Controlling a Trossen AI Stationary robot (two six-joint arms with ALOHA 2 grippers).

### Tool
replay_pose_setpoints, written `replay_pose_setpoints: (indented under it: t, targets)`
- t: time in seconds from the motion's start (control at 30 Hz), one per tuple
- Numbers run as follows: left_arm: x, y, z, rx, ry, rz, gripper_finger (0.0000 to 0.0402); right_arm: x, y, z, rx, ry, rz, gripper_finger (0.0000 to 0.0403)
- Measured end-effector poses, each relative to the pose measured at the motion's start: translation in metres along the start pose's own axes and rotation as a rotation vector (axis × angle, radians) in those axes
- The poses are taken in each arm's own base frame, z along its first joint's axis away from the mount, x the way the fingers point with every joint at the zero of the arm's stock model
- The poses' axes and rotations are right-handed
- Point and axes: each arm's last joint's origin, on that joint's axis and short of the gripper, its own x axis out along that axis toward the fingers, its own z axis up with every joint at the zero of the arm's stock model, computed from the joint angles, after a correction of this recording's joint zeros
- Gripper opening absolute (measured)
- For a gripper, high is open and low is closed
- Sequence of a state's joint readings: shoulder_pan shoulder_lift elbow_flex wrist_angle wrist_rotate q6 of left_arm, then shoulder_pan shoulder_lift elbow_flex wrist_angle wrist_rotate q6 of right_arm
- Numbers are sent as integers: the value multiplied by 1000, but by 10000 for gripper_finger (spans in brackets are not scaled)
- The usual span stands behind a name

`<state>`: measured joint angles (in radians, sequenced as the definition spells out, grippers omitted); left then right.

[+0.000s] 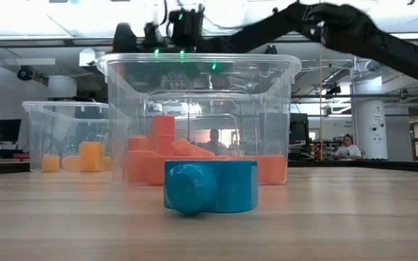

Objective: Sort blocks
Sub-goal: Put the yellow game piece into the top left transparent bin

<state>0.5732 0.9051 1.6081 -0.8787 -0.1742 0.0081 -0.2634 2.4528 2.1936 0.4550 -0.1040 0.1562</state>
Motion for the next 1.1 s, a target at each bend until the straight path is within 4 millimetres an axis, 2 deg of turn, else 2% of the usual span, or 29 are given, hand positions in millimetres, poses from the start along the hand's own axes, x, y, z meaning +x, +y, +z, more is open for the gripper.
replay_pose_setpoints:
  t: [0.13,0.27,0.4,0.53,0.7,0.97,1.1]
  targets:
    - [-2,0,0,-15,-3,0,161,4,-4,-26,-7,55,-10,153]
    - [-2,0,0,-23,0,0,161,6,-4,-28,-11,37,-6,153]
    - [-2,0,-1,-26,3,0,161,7,-6,-38,22,90,-15,153]
    - [-2,0,-1,-26,3,0,161,8,-3,-37,-34,85,-8,155]
    - [-2,0,-2,-24,13,0,161,8,-3,-37,-35,93,-7,177]
    - [-2,0,-2,-23,16,-1,161,10,1,-30,-113,112,0,164]
    - [-3,0,-2,-23,18,-1,161,11,3,-24,-135,185,-2,190]
